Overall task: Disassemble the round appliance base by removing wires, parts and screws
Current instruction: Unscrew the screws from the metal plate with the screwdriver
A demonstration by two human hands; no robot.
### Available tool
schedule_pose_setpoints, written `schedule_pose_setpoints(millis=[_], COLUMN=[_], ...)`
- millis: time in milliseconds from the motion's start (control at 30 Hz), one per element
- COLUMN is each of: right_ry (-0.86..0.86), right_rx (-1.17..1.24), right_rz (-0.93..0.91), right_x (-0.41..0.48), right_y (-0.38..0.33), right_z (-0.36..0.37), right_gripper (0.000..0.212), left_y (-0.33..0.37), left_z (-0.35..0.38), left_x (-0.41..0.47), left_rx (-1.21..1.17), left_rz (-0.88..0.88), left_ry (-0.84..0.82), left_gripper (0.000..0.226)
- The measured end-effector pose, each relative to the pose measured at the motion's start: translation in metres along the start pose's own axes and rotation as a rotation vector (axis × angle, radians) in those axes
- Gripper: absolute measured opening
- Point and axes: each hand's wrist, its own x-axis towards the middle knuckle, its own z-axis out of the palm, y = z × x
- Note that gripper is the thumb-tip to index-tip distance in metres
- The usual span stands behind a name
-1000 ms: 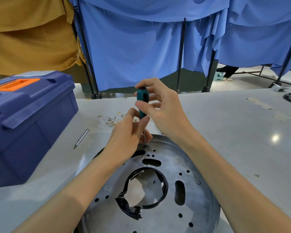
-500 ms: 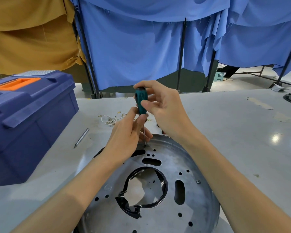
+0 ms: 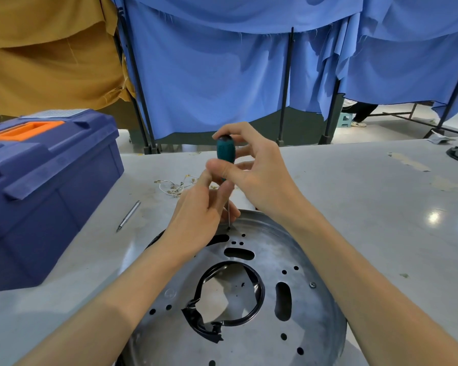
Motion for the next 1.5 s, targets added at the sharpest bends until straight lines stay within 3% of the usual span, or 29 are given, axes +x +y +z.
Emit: schedule_pose_setpoints(millis=[133,233,400,633,800,1033,1233,1500], right_ry=[0.040,0.024,0.004,0.045,0.001,0.043,0.017,0.029], right_rx=[-0.050,-0.024,0.018,-0.019,0.029,-0.043,0.014,0.000], right_rz=[-0.009,0.018,0.017,0.010,0.017,-0.008,0.008,0.023], right_x=[-0.0001,0.0014,0.0004,0.0007,0.0007,0.0006,0.0009,0.0015], right_y=[0.0010,0.0008,0.0001,-0.0018,-0.0021,0.0005,-0.0003,-0.0007], right_z=[-0.0016,-0.0029,0.0001,-0.0040,-0.0022,-0.0030,-0.0008,-0.0030], right_gripper=[0.033,0.045,0.028,0.039,0.033,0.039,0.029,0.041], left_y=[0.0023,0.0016,0.0036,0.0062,0.0019,0.0035,0.0009,0.0004], left_z=[-0.0003,-0.0003,0.0002,-0.0013,-0.0005,-0.0007,-0.0013,0.0001], left_x=[-0.0015,-0.0008,-0.0004,-0.0018,-0.0003,-0.0016,-0.0003,0.0003], left_rx=[0.005,0.023,0.021,0.012,0.004,0.012,0.004,-0.010], left_rz=[-0.012,0.012,0.021,-0.014,0.026,0.004,0.031,0.024], left_ry=[-0.001,-0.003,-0.013,0.006,-0.009,-0.009,-0.015,-0.010], left_gripper=[0.042,0.031,0.017,0.041,0.017,0.037,0.021,0.014])
